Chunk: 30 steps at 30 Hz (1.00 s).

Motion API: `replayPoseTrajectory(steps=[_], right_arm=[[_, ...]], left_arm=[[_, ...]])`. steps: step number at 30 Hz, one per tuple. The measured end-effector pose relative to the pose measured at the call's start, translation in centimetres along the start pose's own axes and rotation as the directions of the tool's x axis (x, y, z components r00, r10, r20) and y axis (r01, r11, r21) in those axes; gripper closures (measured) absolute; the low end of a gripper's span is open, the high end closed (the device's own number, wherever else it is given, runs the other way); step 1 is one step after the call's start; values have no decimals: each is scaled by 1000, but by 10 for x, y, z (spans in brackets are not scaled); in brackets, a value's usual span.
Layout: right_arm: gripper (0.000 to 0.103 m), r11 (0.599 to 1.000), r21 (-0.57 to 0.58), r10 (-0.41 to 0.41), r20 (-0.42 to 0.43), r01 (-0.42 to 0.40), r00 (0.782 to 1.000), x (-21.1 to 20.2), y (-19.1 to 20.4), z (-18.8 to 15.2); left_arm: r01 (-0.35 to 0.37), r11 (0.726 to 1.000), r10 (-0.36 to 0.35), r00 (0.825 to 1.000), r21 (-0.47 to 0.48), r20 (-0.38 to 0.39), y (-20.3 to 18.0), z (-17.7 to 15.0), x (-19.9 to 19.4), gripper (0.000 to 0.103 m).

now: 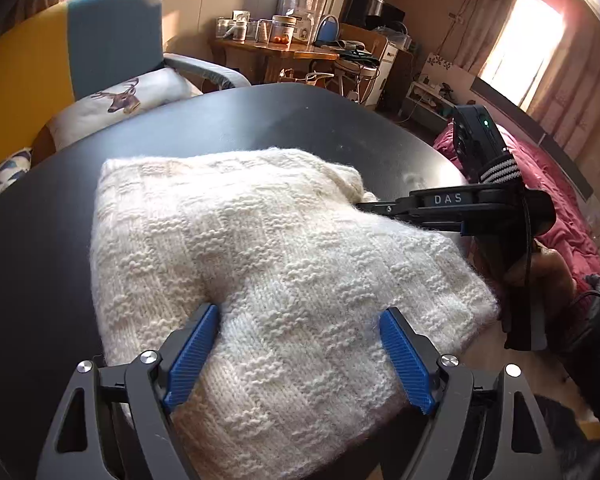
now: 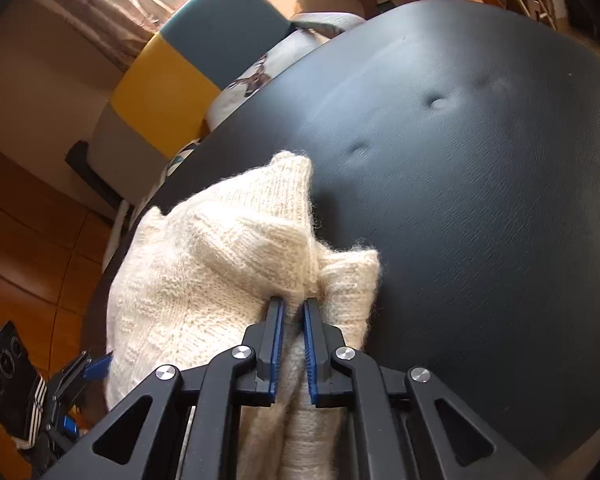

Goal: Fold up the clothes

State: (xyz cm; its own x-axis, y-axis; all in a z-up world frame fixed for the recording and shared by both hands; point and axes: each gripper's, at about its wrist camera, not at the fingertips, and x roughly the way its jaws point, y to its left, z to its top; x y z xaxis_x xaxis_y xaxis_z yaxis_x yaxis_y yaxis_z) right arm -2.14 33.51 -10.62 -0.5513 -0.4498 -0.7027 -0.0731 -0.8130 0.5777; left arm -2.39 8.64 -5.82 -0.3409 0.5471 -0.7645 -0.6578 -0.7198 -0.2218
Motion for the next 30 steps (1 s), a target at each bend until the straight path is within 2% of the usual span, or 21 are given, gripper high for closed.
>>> replayPoseTrajectory(steps=[2, 4, 7, 10, 12, 15, 17, 19, 20, 21, 24, 26, 27, 29, 30], right_arm=[[90, 1000, -22, 12, 8, -12, 1000, 3, 10, -5], [81, 999, -33, -18, 6, 18, 1000, -2, 17, -2], [80, 999, -27, -30, 63, 32, 998, -30, 26, 6], [78, 986, -166, 4, 118, 15, 993, -64, 53, 1], [78, 963, -269, 40, 86, -15, 995, -70, 75, -7], [79, 940, -338, 51, 0, -48, 999, -62, 89, -21], [81, 934, -356, 9, -89, -40, 996, -46, 87, -36], [81, 930, -366, -103, -189, 27, 977, -25, 75, -55], [83, 932, -361, -110, -192, 35, 975, -20, 67, -61], [83, 940, -342, -71, -165, 11, 984, -23, 61, -64], [82, 970, -235, 24, -154, -60, 988, -31, 44, -62], [79, 982, -159, 82, -142, -104, 987, -38, 34, -60], [73, 986, -124, 93, -138, -110, 986, -45, 30, -57], [64, 989, -10, 147, -105, -149, 984, -61, 15, -48], [60, 980, 44, 196, -57, -194, 979, -71, 5, -44]], left_arm=[[-15, 1000, 16, 1000, -19, 19, 3, -4, -10, 20], [-23, 999, 25, 999, -39, 47, 3, -6, -20, 20], [37, 998, -31, 992, -49, 125, -6, -1, -39, 20], [68, 998, -66, 989, -7, 136, -22, 1, -38, 20], [78, 997, -81, 990, 23, 119, -33, -1, -31, 20], [126, 992, -127, 988, 20, 84, -41, -12, -19, 20], [132, 991, -133, 990, 20, 56, -45, -22, -9, 20], [138, 990, -138, 990, 4, 24, -44, -32, 3, 20], [143, 990, -143, 989, 3, 31, -45, -37, 5, 20], [143, 990, -143, 989, 7, 37, -47, -40, 6, 20], [128, 991, -130, 990, 34, 52, -53, -40, -1, 20], [193, 981, -190, 978, -31, 90, -41, -33, -18, 20], [213, 975, -205, 972, -67, 111, -32, -30, -25, 20], [205, 966, -181, 971, -154, 156, -1, -25, -37, 17], [202, 959, -168, 970, -198, 177, 15, -23, -43, 16]])
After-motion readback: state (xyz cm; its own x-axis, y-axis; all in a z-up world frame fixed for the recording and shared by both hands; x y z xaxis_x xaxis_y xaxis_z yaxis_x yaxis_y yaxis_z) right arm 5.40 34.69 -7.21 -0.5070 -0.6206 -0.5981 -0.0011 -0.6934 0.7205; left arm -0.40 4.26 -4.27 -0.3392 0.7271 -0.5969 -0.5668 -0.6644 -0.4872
